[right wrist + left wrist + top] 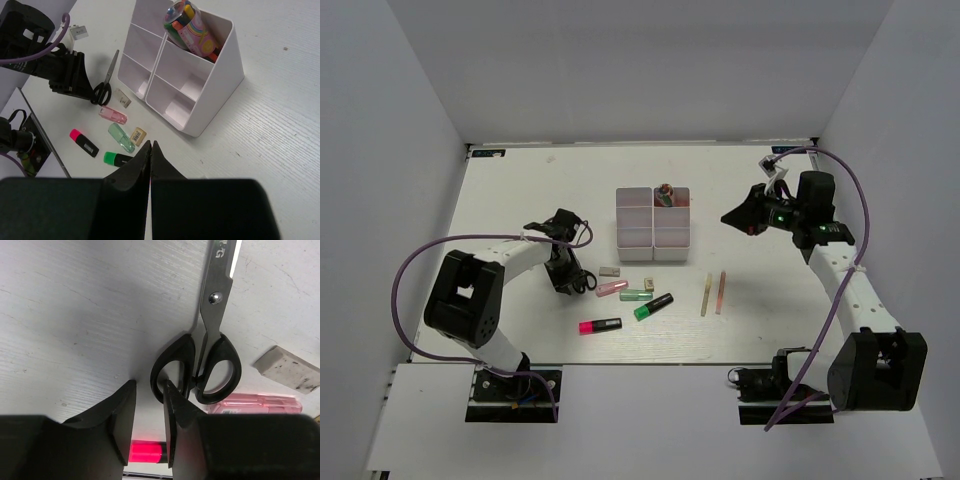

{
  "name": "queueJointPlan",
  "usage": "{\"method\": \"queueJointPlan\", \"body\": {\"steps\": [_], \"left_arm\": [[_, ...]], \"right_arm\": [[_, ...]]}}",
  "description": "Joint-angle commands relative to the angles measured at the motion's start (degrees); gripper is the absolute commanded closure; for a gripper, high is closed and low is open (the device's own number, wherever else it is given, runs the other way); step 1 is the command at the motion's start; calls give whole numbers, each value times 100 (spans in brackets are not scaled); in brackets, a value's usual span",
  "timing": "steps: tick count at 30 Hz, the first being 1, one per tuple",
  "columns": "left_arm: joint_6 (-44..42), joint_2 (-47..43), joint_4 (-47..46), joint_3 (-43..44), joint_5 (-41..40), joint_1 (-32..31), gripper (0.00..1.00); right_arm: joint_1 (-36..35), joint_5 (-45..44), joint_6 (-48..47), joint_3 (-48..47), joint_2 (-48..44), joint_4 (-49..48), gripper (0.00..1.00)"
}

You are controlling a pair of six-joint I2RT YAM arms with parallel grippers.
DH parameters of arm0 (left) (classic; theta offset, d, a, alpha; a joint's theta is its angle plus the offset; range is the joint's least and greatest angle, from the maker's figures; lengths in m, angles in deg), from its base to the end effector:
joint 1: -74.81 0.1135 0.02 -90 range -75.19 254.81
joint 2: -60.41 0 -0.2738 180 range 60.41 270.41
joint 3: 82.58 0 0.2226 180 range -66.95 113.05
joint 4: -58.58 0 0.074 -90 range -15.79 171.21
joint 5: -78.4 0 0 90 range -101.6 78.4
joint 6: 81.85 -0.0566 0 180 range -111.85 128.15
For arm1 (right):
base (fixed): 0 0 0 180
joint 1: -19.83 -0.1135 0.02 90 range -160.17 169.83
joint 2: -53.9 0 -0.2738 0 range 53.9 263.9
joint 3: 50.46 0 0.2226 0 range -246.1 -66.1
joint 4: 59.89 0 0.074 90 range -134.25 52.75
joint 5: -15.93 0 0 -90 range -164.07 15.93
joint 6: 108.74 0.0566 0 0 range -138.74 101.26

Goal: Sort the stationery into containers
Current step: Pick up the scissors from the center of the board.

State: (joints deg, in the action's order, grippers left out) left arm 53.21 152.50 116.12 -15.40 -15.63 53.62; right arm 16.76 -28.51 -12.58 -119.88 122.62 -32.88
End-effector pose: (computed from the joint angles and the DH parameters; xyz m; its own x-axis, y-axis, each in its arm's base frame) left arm 0.2336 -0.0863 0.1640 -0.9020 -0.4076 -0.1421 -0.4057 0.9130 -0.0438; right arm 0.2426 0.0535 0.3210 -0.5126 0.0477 -0.8573 -0.6252 0.6636 0.4108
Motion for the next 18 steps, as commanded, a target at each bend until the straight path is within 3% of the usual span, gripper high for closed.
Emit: {"method": "queueJointPlan", "body": {"steps": [1,6,9,13,15,18], "left_arm": [[47,142,-245,-75,-212,-34,61],[-6,309,-131,-48,-379,-105,65],[-23,388,-113,-49,-414,-157,74],[-23,502,-130,-48,-379,-210,95],[-32,476,-122,-48,-388,-210,100],[-41,310,-139,-57,-362,-201,100]], "right_arm": [[87,190,141,-1,26,-232,100],[157,278,219,-1,-43,-250,100],[201,365,255,-1,53,-302,100],[237,427,325,-1,62,-294,100],[237,454,325,8,44,-303,100],[413,506,360,-1,44,-312,100]]}}
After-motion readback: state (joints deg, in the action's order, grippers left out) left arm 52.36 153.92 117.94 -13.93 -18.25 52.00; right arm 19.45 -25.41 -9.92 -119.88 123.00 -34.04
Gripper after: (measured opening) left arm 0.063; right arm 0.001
